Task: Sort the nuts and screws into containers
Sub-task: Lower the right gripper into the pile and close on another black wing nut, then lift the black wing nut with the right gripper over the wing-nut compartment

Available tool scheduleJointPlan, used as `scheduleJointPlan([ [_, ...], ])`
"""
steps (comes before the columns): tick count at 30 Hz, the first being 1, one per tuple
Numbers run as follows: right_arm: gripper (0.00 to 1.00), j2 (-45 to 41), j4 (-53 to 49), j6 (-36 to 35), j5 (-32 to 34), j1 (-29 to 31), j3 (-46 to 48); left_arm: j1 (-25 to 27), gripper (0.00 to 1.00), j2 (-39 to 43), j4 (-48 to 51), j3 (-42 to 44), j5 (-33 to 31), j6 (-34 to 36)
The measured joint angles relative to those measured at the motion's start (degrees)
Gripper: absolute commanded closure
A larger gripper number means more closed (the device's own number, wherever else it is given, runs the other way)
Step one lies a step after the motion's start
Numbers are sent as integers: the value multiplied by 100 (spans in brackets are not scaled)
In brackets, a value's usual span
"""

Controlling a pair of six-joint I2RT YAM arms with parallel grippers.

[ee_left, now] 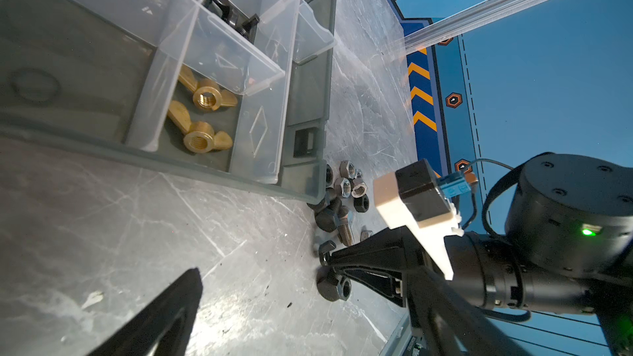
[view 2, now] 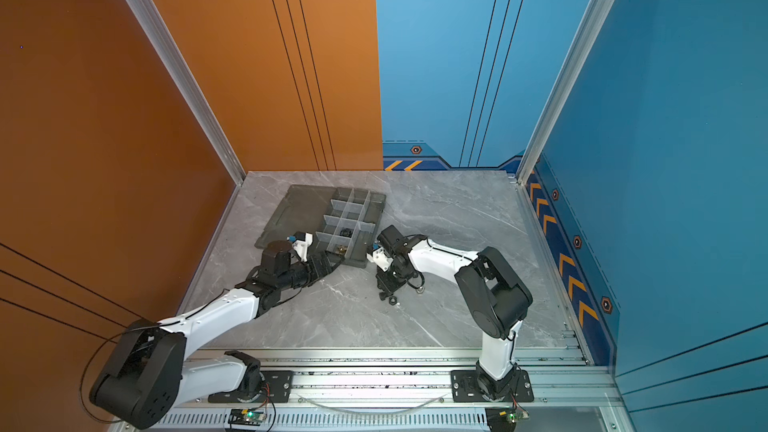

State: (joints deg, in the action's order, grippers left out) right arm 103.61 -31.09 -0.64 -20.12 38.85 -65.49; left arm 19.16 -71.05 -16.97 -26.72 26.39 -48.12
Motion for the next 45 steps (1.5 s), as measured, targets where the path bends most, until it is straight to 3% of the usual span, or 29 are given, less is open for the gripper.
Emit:
scheduleJointPlan([
  [10,100,-173,-31,13,-415,-214,-332,0,2,0,0,0,0,0],
  [18,100,42,4,85,-564,-227,-1436,0,2,11,-20,0,0,2],
  [35,100,2100,330,636,-238,-245,-4044,-50,2,208,-17,0,2,2],
  [45,100,2940,339,839,-35,-284,-4723,-79,2,249,-15,2,0,2],
])
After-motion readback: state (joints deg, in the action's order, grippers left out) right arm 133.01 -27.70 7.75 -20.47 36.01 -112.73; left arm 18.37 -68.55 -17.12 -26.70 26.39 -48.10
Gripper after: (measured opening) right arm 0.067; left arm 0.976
